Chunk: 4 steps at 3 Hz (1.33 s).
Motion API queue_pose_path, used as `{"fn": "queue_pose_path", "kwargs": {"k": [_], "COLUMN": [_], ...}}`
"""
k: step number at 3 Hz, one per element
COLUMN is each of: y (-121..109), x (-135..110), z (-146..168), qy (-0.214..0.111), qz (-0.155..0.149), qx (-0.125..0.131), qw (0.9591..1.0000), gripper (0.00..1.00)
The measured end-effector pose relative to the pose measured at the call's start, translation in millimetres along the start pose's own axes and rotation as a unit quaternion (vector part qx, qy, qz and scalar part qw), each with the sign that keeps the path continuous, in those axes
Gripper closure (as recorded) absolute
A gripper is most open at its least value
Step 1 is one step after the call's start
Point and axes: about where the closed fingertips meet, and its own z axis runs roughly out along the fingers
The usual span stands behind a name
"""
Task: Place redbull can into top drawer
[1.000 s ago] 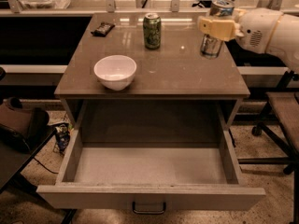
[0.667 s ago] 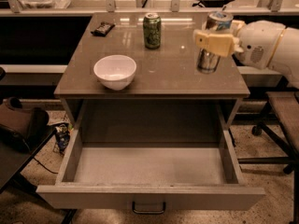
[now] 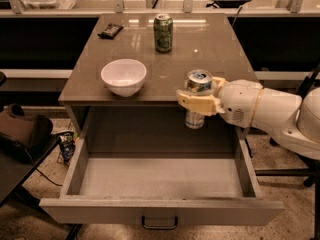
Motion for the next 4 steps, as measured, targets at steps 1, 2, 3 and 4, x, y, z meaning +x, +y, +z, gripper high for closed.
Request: {"fn": "queue_pose_path", "kwargs": {"k": [1,2,3,4], "y": [0,6,29,61], "x": [0,11,43,74], "z": [0,13,45,94], "qy": [0.0,-0.004,-0.027,-0.063], "qz": [0.0,0.004,0.019,0.018], "qx": [0.0,-0.013,-0.045,-0.098], "qw": [1.0,0.9999,0.9985,0.9931], "gripper": [1.0,1.0,1.0,1.0]}}
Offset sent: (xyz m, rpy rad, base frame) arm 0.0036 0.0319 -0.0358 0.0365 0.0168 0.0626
